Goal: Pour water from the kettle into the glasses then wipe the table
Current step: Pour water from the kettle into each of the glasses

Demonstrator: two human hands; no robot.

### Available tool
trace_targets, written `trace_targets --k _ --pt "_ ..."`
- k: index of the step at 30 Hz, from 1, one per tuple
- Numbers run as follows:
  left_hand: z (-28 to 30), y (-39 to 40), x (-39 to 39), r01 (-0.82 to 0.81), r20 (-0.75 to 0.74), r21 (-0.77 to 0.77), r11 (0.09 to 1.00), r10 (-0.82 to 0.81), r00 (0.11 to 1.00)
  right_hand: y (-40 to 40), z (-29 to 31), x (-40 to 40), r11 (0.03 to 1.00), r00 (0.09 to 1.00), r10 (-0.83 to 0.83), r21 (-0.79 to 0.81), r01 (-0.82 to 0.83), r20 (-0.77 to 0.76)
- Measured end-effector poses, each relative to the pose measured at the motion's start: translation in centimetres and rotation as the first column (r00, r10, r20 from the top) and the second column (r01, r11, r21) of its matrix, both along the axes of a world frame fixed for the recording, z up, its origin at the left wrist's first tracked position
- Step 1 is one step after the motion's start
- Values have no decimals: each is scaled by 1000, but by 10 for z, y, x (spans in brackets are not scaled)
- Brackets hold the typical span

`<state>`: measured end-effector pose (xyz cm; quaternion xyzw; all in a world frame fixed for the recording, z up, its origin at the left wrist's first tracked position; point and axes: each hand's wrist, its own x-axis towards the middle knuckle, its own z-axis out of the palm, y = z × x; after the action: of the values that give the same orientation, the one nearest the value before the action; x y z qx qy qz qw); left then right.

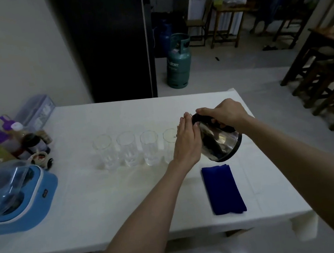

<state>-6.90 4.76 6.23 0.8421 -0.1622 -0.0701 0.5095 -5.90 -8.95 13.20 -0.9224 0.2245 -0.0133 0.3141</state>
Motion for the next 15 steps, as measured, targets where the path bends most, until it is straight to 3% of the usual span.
trace_targets --k 15 --pt "-3 -9 2 -21 2 -6 1000 21 1000 -12 -4 6 998 998 57 -38 -57 -3"
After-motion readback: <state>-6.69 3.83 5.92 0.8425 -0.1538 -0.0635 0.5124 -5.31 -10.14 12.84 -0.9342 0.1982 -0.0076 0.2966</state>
